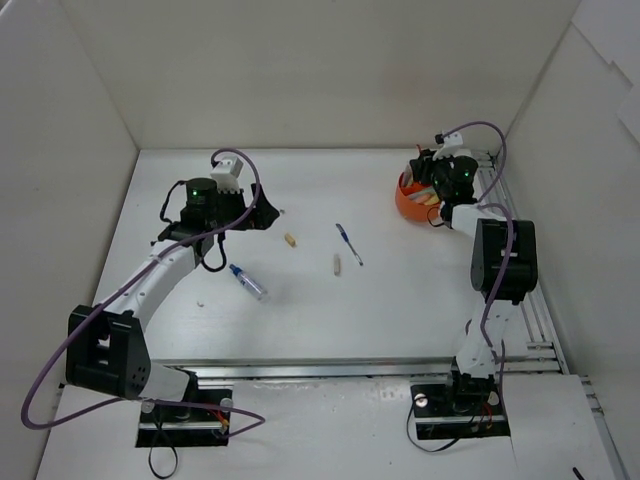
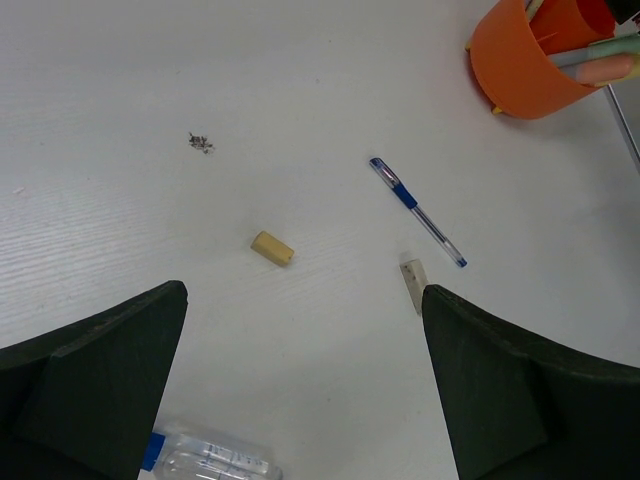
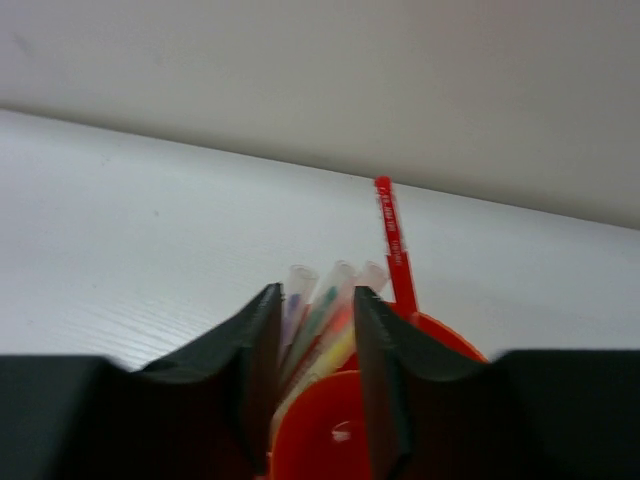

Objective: Sort the stationery into containers
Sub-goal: Place the pen in the storage box.

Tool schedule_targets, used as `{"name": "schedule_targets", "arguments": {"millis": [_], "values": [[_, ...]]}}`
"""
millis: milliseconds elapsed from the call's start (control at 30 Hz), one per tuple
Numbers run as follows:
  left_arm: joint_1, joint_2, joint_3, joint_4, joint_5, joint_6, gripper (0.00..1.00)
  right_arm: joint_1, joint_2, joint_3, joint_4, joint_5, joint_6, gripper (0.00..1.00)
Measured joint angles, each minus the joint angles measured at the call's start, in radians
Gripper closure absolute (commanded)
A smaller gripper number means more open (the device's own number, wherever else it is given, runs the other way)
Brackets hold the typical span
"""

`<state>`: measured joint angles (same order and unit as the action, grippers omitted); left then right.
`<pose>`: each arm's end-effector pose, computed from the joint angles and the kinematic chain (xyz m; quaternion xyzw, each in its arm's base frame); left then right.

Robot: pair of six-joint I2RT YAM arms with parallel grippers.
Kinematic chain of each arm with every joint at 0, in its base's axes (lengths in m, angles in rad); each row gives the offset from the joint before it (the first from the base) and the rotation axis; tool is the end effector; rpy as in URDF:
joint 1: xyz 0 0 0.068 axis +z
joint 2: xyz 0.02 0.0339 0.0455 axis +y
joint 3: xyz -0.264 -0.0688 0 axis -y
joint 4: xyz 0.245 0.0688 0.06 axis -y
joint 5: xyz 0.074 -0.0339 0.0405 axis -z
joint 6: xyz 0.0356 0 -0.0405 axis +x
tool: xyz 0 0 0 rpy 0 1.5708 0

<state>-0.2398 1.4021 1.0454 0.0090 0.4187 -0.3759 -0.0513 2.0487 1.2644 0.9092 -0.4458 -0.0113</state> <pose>0.3136 -0.0916 0.3081 0.0646 0.8071 -0.3323 0.4836 0.4627 -0.0084 0.2306 -0.1528 0.6484 0.1233 0.7355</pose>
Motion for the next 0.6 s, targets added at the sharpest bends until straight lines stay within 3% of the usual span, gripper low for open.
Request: {"name": "schedule_targets", "arguments": {"millis": [33,167,600], "values": [[0.000,-0.002,-0.002,0.002,0.000,0.000,0.00,0.000,-0.011,-0.006,0.002,0.001,0.001,0.54],[0.000,-0.004,-0.016,0.003,0.000,0.000,0.00,0.000,-0.047,-0.023,0.008,0.002,0.004,0.45],[0.000,-0.098,-0.070,0.004,0.000,0.000,0.00,0.034,-0.269,-0.123,0.010,0.014,0.008,0.29]]}}
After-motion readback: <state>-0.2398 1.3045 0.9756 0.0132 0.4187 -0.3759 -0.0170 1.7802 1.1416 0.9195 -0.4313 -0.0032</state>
